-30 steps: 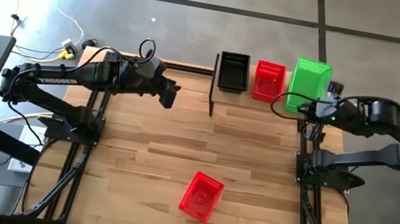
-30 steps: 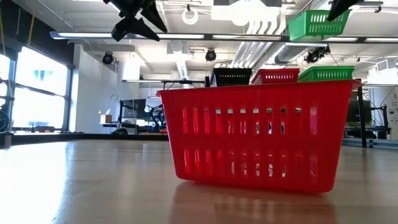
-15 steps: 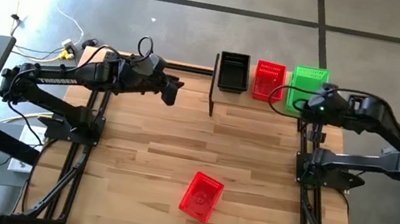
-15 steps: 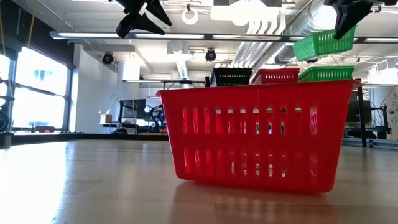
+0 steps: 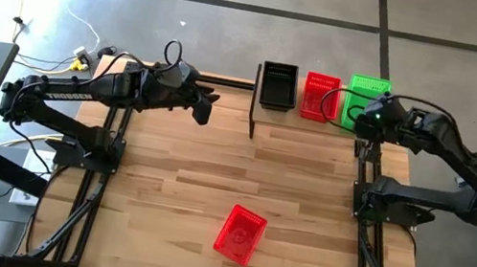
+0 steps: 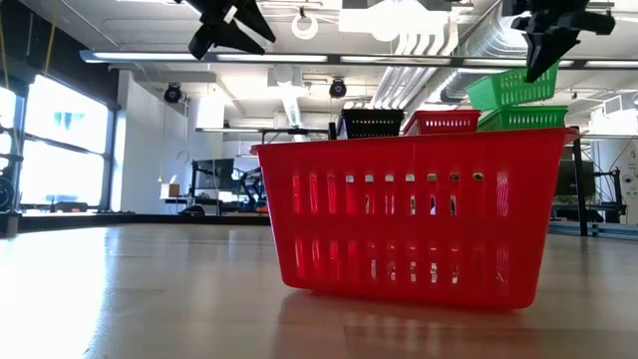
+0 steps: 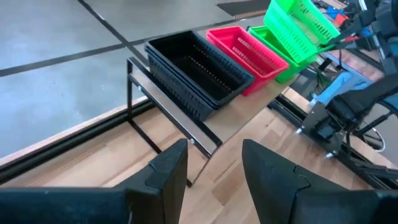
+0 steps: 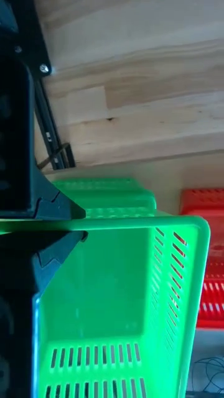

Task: Stack baskets on shelf by color
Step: Stack the green bin on top of the green bin on the shelf

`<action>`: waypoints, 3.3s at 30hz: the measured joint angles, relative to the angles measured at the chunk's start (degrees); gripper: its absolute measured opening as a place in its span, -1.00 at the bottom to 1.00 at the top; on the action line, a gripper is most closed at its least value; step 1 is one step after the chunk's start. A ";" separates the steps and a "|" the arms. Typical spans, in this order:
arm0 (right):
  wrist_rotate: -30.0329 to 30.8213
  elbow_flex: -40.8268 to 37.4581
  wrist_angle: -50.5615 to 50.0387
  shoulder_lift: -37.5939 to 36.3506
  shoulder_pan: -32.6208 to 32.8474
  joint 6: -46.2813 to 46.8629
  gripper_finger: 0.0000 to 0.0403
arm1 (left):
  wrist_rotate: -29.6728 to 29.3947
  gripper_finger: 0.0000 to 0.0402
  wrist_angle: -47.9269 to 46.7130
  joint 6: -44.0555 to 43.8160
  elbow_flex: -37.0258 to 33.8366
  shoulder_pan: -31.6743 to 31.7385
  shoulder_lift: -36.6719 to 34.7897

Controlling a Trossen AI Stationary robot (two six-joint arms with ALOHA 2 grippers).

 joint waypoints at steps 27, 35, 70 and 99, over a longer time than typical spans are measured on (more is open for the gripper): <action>-9.59 -1.90 3.18 3.53 -14.26 -8.90 -1.00 | 0.62 -0.29 -0.04 -0.48 0.00 1.23 0.00; -7.42 -1.90 3.60 3.39 -14.26 -8.88 -1.00 | 0.62 -0.29 -0.04 -0.48 0.00 1.23 0.00; -6.64 -1.79 3.63 1.83 -14.26 -2.28 -0.47 | 0.62 -0.29 0.02 -0.60 -0.01 1.23 0.00; -10.91 -1.73 1.03 7.11 -13.98 3.82 -0.47 | 0.57 -0.29 0.04 -0.48 -0.02 1.21 0.00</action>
